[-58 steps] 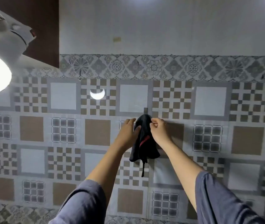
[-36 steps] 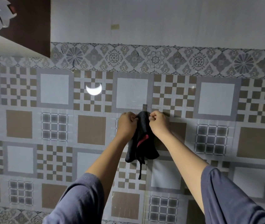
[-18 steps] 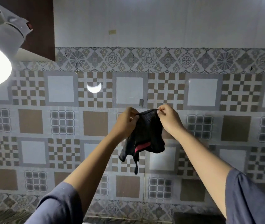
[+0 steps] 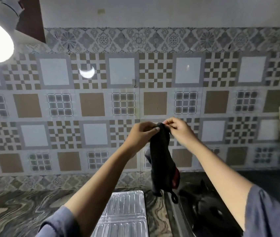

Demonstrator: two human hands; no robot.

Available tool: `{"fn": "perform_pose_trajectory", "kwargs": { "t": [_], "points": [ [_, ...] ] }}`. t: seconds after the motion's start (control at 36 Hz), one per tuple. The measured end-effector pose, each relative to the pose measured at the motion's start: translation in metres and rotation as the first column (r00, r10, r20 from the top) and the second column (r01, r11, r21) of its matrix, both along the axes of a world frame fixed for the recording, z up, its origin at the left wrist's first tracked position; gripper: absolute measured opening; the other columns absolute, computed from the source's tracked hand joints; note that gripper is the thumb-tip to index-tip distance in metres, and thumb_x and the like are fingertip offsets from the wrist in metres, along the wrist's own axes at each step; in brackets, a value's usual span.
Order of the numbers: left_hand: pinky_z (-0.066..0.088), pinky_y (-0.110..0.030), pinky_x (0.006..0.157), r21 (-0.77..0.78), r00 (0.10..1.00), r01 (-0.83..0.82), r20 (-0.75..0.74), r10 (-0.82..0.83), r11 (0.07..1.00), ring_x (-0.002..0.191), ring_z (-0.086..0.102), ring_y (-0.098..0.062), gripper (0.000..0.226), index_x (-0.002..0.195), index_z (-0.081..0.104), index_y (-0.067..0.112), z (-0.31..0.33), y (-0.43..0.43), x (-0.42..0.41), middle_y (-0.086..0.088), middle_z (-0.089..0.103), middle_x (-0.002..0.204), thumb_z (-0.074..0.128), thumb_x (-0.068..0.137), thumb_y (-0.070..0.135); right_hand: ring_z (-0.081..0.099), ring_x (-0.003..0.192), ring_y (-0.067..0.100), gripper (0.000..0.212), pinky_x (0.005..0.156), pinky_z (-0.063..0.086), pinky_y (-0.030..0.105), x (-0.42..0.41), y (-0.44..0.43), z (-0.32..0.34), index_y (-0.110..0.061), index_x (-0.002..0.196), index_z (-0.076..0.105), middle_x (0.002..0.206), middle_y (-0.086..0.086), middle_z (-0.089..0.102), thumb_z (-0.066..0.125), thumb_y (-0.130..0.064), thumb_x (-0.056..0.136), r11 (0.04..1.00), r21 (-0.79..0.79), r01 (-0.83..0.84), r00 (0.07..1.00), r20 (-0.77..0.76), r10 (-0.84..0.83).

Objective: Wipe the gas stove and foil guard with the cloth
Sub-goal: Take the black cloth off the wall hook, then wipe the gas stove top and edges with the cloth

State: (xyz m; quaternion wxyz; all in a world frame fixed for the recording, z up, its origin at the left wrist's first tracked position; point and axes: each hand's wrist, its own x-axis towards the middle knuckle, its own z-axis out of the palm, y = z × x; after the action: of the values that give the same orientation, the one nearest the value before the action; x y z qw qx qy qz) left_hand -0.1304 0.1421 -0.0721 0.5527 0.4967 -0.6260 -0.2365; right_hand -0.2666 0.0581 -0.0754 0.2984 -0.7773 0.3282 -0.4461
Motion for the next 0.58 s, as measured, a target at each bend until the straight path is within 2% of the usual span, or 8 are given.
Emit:
{"fn": "perform_pose_trajectory", "kwargs": {
  "t": [0.06,0.11,0.19,0.33,0.44,0.53,0.58],
  "points": [
    [0.045,-0.013,0.059,-0.016,0.998,-0.037,-0.06,0.036,0.999,0.074,0.059,-0.011,0.011,0.095,0.065,0.007,-0.004,0.004,-0.005,-0.003,0.063,0.079,0.058,0.09,0.013,0.06,0.094,0.017,0.01,0.081,0.046,0.026,-0.009,0.011,-0.013,-0.013,0.097,0.06,0.094,0.002,0.064,0.051,-0.012,0.094,0.999,0.033,-0.02,0.998,0.056,0.018],
    [0.047,-0.023,0.067,-0.005,0.99,-0.061,-0.125,0.06,0.998,0.079,0.059,-0.015,0.009,0.092,0.066,0.008,-0.008,0.009,-0.009,-0.004,0.064,0.079,0.059,0.089,0.014,0.06,0.093,0.011,0.011,0.079,0.045,0.018,-0.017,0.025,-0.028,-0.017,0.099,0.06,0.098,0.0,0.064,0.051,-0.018,0.094,0.998,0.063,-0.03,0.991,0.129,0.022],
    [0.048,-0.035,0.078,0.029,0.973,-0.044,-0.224,0.05,0.999,0.086,0.061,-0.021,0.01,0.084,0.065,0.01,-0.01,0.015,-0.014,-0.006,0.064,0.079,0.059,0.09,0.015,0.059,0.091,0.008,0.006,0.08,0.045,0.021,-0.027,0.046,-0.051,-0.026,0.093,0.059,0.093,-0.006,0.063,0.053,-0.027,0.093,0.992,0.102,-0.068,0.982,0.182,0.049],
    [0.045,-0.04,0.079,0.05,0.97,-0.036,-0.239,0.047,0.998,0.087,0.06,-0.025,0.013,0.081,0.065,0.01,-0.009,0.022,-0.022,-0.012,0.063,0.084,0.059,0.09,0.018,0.058,0.093,0.007,0.013,0.071,0.047,0.007,-0.032,0.065,-0.066,-0.018,0.104,0.057,0.098,-0.004,0.061,0.053,-0.018,0.092,0.96,0.169,-0.222,0.959,0.214,0.184],
    [0.046,-0.035,0.076,0.031,0.963,-0.006,-0.269,0.014,0.999,0.082,0.058,-0.023,0.018,0.078,0.061,0.009,-0.009,0.027,-0.025,-0.008,0.059,0.077,0.054,0.093,0.017,0.058,0.101,0.011,0.015,0.078,0.046,0.017,-0.036,0.06,-0.059,-0.024,0.106,0.056,0.105,-0.003,0.061,0.054,-0.022,0.092,0.95,0.202,-0.24,0.962,0.178,0.205],
    [0.049,-0.023,0.067,0.02,0.946,0.031,-0.324,-0.022,0.999,0.076,0.059,-0.015,0.02,0.078,0.06,0.009,-0.009,0.03,-0.025,-0.005,0.059,0.076,0.051,0.094,0.016,0.059,0.101,0.01,0.02,0.084,0.05,0.02,-0.038,0.055,-0.054,-0.019,0.112,0.056,0.107,-0.001,0.061,0.053,-0.024,0.092,0.929,0.246,-0.276,0.959,0.132,0.249],
    [0.048,-0.022,0.065,0.024,0.94,0.03,-0.34,-0.02,0.999,0.076,0.058,-0.013,0.02,0.077,0.059,0.01,-0.01,0.031,-0.026,-0.003,0.058,0.075,0.05,0.094,0.016,0.06,0.1,0.015,0.016,0.088,0.048,0.026,-0.041,0.053,-0.052,-0.016,0.106,0.058,0.104,0.002,0.063,0.055,-0.024,0.092,0.933,0.24,-0.27,0.962,0.106,0.251]
  ]
}}
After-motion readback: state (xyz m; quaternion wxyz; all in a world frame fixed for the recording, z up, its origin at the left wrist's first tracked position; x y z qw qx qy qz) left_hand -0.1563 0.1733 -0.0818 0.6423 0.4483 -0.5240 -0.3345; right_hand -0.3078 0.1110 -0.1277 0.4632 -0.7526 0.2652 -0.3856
